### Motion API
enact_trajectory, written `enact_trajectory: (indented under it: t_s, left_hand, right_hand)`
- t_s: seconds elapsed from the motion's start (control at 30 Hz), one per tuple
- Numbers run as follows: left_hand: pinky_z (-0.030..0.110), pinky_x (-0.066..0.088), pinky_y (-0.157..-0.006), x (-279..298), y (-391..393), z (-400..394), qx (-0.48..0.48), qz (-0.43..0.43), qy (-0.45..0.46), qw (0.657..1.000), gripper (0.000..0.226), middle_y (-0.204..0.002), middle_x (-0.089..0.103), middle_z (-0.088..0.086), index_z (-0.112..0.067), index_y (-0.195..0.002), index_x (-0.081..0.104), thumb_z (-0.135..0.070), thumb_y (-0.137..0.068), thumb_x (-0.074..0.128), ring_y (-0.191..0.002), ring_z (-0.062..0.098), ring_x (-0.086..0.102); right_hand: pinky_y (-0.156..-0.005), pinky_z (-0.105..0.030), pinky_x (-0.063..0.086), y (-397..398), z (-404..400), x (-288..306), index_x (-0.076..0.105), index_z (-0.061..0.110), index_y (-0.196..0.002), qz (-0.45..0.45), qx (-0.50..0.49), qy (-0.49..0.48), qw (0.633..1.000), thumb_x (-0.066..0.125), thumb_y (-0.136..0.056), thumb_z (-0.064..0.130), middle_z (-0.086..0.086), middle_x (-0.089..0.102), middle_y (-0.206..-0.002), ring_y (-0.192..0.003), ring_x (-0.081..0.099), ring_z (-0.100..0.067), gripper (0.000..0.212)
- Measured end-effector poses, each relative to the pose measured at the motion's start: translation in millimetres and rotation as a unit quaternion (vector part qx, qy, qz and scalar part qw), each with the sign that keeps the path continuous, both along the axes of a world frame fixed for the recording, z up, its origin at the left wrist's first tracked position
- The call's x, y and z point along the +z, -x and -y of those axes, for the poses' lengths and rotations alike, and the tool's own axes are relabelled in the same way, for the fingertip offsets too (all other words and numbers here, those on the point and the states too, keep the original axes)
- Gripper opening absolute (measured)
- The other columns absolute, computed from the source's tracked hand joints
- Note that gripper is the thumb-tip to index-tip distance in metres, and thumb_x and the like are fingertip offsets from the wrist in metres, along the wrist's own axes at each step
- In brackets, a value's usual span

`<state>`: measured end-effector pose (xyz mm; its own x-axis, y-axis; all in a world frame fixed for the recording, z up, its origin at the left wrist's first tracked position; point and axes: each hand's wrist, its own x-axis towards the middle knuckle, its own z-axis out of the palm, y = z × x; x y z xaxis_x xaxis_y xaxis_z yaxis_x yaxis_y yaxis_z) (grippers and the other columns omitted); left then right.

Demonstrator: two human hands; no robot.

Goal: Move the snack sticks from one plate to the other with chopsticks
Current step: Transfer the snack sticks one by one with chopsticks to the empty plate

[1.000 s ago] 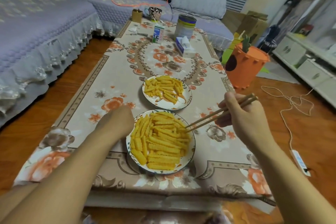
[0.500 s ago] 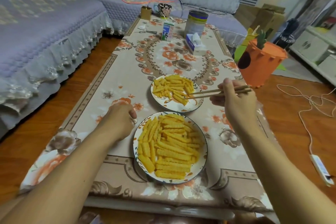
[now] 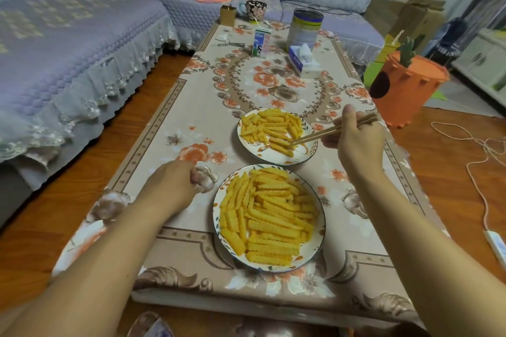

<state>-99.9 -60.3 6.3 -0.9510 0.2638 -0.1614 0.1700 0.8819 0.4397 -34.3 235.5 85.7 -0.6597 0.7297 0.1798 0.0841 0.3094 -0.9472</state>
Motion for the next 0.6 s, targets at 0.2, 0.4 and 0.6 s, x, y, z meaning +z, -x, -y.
enact_trajectory:
  t_s: [0.2, 0.4, 0.6]
  left_hand:
    - [0.034, 0.048, -0.076, 1.6, -2.4, -7.2, 0.016, 0.026, 0.005, 1.0, 0.015, -0.092, 0.062, -0.005, -0.029, -0.08, 0.062, -0.019, -0.092, 0.061, -0.09, 0.022, 0.058]
    - [0.033, 0.053, -0.053, 7.4, -9.0, -9.9, 0.063, 0.258, -0.143, 0.953, 0.023, -0.076, 0.068, 0.019, -0.005, -0.089, 0.057, -0.021, -0.105, 0.049, -0.054, 0.028, 0.063]
    - [0.044, 0.046, -0.089, 7.3, -2.5, -1.2, 0.097, -0.041, 0.035, 0.994, 0.027, -0.128, 0.056, 0.011, -0.023, -0.121, 0.06, -0.02, -0.096, 0.048, -0.115, 0.034, 0.053]
  right_hand:
    - [-0.06, -0.043, 0.064, -33.6, 2.8, 39.6, 0.065, 0.004, -0.082, -0.028, 0.021, 0.03, 0.999, 0.045, -0.109, 0.035, -0.018, 0.07, -0.069, -0.063, 0.073, -0.036, 0.046]
    - [-0.055, -0.04, 0.064, -68.0, 16.5, 55.7, 0.065, -0.004, -0.088, 0.05, 0.102, 0.068, 0.991, 0.046, -0.108, 0.037, -0.018, 0.069, -0.062, -0.057, 0.071, -0.033, 0.05]
    - [-0.055, -0.041, 0.064, -73.9, 21.8, 53.5, 0.065, -0.004, -0.086, 0.075, 0.104, 0.048, 0.991, 0.045, -0.109, 0.037, -0.017, 0.069, -0.058, -0.056, 0.072, -0.035, 0.052]
